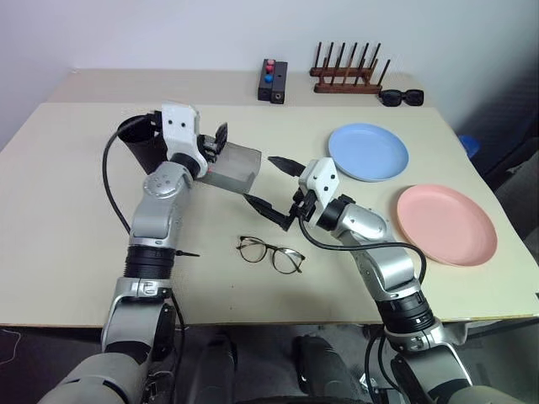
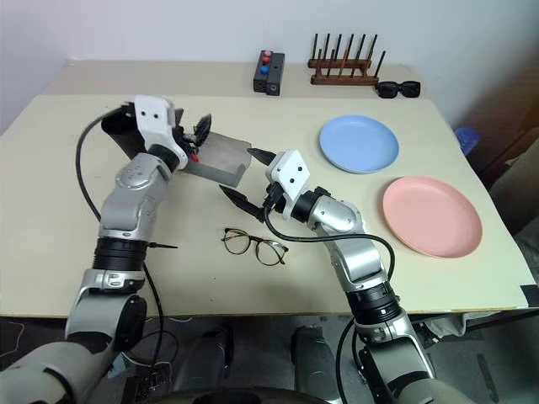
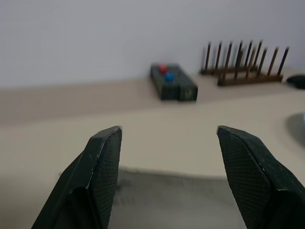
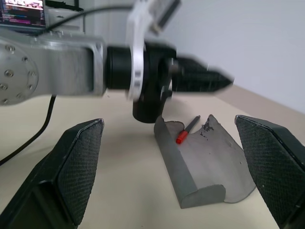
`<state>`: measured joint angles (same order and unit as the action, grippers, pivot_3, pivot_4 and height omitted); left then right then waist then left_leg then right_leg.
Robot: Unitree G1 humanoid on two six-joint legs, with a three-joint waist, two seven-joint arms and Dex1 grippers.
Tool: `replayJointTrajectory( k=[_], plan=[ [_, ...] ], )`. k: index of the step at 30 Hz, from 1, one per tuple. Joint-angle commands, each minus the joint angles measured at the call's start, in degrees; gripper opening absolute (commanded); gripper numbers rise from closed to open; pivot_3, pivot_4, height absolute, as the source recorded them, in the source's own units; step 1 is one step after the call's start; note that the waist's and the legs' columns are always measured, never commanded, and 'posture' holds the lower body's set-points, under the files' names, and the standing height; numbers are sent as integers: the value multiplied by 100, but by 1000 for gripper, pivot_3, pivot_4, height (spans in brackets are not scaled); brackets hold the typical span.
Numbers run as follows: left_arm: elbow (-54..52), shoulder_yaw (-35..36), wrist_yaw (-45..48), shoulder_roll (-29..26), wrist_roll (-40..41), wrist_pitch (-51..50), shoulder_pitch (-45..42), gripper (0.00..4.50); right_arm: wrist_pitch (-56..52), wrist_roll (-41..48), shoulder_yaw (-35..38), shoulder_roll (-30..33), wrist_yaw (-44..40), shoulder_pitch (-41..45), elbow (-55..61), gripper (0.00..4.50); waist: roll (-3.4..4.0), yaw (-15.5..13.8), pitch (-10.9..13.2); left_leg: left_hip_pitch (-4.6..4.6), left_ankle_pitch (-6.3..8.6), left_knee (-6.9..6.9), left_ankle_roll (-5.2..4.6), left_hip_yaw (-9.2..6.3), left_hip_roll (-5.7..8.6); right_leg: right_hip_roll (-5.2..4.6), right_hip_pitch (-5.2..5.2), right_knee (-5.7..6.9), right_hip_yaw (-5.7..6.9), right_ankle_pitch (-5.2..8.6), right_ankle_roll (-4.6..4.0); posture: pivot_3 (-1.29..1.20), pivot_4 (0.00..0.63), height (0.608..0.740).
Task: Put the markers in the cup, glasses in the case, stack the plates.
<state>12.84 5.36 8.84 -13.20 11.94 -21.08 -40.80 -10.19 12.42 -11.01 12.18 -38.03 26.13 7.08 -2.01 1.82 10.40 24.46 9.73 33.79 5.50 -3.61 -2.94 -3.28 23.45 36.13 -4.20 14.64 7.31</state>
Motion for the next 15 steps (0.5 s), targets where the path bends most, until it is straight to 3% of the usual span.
replayJointTrajectory(
  k=[1,8,15],
  plan=[
    [-85,228,-548,102,-44,-532,-231,4451,141,-10,-13,-60,57,-23,128,4500,0,10,0,0,0,0,0,0,0,0,-1,-1,0,0,0,0,150,740],
    [1322,648,-1962,349,-269,-1601,-1460,4451,197,-31,-22,-60,96,-81,126,4500,-1,-4,0,3,0,7,0,-3,2,0,-2,-3,2,2,2,0,150,740],
    [2962,1004,-2340,452,-157,-1780,-2583,4451,216,-34,-1,-41,112,-85,112,4500,-1,1,1,3,1,0,0,-3,3,0,0,-5,3,2,7,0,150,740]
  ],
)
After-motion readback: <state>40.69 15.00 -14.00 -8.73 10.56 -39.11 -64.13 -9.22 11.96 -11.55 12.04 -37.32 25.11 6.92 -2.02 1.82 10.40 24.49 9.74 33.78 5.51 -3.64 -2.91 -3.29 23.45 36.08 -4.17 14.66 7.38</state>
